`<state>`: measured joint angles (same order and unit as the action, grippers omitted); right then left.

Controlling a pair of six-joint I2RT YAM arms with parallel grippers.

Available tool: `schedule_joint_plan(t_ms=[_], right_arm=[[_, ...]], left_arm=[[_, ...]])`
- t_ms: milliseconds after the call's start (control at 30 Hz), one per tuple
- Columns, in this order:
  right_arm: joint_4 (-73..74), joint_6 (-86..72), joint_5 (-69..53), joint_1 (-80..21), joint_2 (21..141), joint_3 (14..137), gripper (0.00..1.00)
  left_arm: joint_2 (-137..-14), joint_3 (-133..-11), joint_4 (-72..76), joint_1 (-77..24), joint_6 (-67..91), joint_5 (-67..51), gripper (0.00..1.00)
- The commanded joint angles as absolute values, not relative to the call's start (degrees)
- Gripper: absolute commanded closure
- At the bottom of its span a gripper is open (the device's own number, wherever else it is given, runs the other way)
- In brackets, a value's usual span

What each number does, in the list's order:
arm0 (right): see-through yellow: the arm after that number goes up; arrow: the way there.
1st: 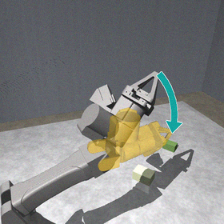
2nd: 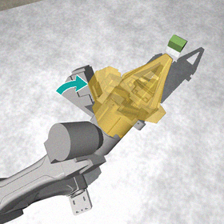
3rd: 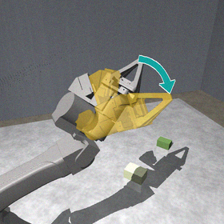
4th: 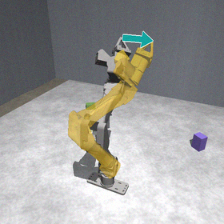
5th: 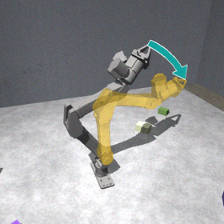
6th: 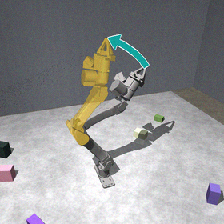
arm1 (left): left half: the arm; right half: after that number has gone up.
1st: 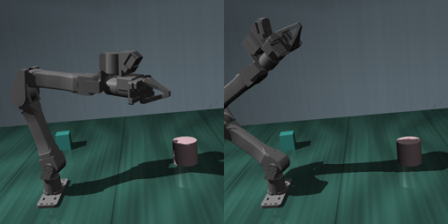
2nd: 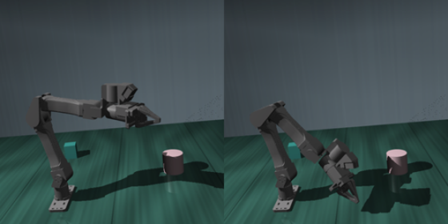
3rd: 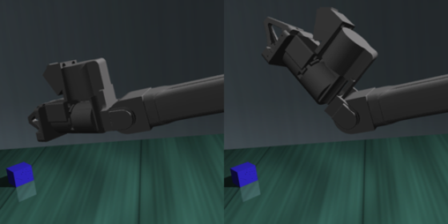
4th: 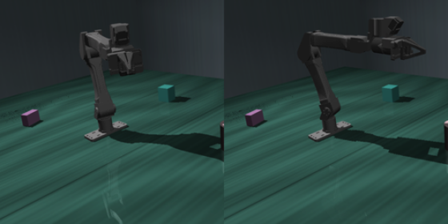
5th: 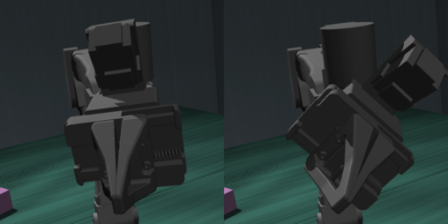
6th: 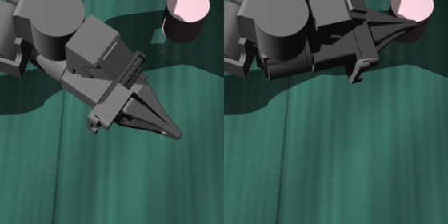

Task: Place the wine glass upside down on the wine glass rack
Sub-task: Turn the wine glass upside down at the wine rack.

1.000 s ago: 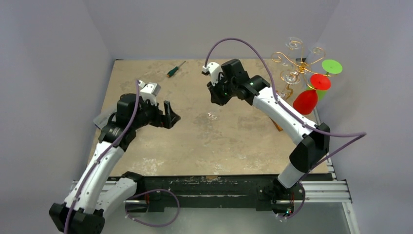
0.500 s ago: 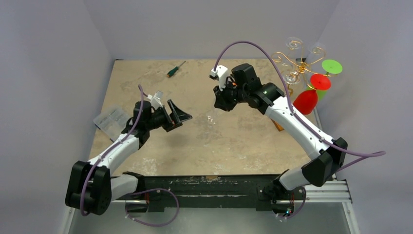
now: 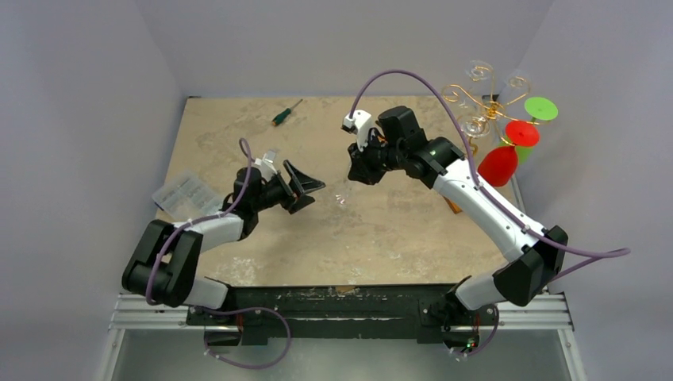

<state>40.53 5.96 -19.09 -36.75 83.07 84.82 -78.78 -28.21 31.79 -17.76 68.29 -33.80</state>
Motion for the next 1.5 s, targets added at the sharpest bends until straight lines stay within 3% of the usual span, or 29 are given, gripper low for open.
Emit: schedule_joint_plan(t_ms=[0, 267, 633, 1133, 1267, 1333, 1367, 1467], right_arm=[[36.83, 5.12, -20.94, -36.82, 80.40, 85.15, 0.93], [36.65, 4.62, -22.53, -36.83, 80.84, 85.36, 0.93], [36.47, 4.30, -23.55, -36.80, 81.29, 85.97, 0.94], [36.36, 4.63, -22.68, -36.75, 81.98, 85.65, 0.94], [36.41, 5.04, -22.30, -36.81, 82.22, 85.69, 0.94], [36.55, 5.18, -22.31, -36.82, 82.26, 85.61, 0.93], [36.56, 5.31, -22.29, -36.82, 82.24, 85.51, 0.94], [37.01, 6.04, -22.33, -36.82, 82.11, 85.36, 0.92]], left_arm=[[-85.02, -28.04, 45.76, -19.09, 74.63, -32.30, 0.07], [-94.44, -29.94, 55.80, -22.72, 80.45, -30.01, 0.13], [-105.04, -29.27, 72.66, -23.55, 89.34, -31.57, 0.48], [-105.89, -27.58, 78.36, -24.51, 92.52, -34.22, 0.68], [-105.12, -26.73, 79.48, -24.61, 93.16, -35.12, 0.79], [-104.82, -26.42, 79.88, -24.55, 93.16, -35.23, 0.89], [-104.66, -26.33, 80.12, -24.58, 93.23, -35.31, 0.99], [-104.23, -26.14, 80.39, -24.51, 93.44, -35.47, 1.00]])
